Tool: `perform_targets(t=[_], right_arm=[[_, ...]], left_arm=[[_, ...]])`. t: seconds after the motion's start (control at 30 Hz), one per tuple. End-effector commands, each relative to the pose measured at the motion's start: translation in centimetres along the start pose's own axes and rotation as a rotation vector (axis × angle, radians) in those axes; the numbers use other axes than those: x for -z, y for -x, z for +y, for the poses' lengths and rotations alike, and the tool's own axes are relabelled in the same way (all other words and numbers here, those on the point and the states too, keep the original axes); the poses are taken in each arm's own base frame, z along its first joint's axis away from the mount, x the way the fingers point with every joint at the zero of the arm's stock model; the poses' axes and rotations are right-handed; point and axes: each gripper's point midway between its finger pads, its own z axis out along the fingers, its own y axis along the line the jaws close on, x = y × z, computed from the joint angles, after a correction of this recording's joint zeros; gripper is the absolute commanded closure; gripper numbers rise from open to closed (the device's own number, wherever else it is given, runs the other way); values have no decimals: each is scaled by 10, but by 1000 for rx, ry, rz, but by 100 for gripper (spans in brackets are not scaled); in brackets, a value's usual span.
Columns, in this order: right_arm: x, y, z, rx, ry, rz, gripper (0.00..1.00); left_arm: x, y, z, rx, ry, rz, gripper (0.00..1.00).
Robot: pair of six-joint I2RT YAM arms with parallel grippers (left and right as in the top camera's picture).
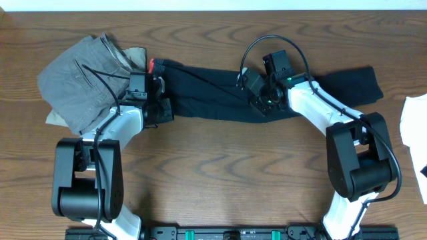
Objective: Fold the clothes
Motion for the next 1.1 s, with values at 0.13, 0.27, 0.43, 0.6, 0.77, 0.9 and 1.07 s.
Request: perform_targets(t=[0.13,0.27,0.43,0.6,0.77,0.9,1.07], right_arm=[[10,12,-4,17,-19,-37,99],[10,15,-10,18,-44,-50,99],[15,24,-36,-93,-148,-91,99],[19,29,-47,-149,-149,-146,99],[16,17,-18,-83,-5,-104,81],[15,7,0,-56,74,-68,74],[15,5,0,-56,73,-60,68]], left_arm=[[1,7,2,-19,12,-14,94],[1,7,2,-19,12,-14,94],[1,7,2,-19,12,-14,94],[1,7,2,-19,12,-14,94],[1,7,2,-19,12,-14,94],[1,7,2,-19,12,-15,94],[1,7,2,-19,12,-15,94]])
